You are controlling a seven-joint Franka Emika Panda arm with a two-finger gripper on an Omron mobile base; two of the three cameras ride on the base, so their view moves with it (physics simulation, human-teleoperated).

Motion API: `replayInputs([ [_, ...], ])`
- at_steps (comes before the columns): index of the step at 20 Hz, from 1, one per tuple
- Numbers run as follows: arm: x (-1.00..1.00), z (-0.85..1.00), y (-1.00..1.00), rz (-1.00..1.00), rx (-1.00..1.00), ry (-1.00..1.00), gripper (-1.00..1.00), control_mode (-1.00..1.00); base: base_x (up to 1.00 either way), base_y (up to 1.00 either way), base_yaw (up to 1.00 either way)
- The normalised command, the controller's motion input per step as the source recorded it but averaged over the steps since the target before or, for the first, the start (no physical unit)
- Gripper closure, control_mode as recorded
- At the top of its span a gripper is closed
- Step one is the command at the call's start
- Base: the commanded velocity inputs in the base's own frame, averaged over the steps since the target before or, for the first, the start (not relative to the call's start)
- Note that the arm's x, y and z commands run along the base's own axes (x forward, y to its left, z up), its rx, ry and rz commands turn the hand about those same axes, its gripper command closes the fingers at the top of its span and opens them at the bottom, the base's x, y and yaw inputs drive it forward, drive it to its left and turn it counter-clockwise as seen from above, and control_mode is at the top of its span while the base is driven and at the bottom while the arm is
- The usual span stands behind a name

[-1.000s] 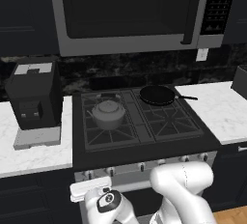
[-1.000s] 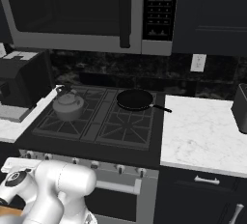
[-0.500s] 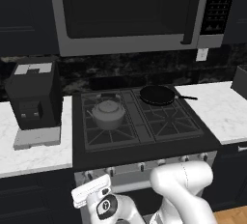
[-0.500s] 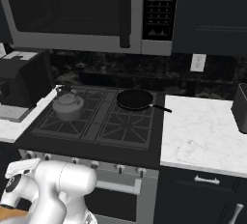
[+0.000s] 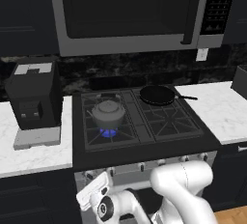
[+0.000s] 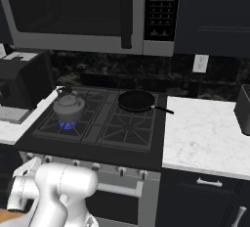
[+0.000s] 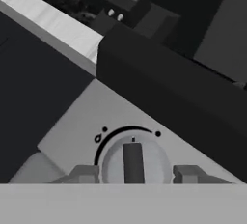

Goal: Pick the kettle from the counter and place it on a stove burner. Then turn the burner on.

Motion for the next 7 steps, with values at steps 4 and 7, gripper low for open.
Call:
replayInputs([
  [4,0.00,0.00,0.00,0.00,0.00,0.00,1.00,-1.00,0.00,0.00,0.00],
  [7,0.00,0.00,0.00,0.00,0.00,0.00,1.00,-1.00,0.00,0.00,0.00],
])
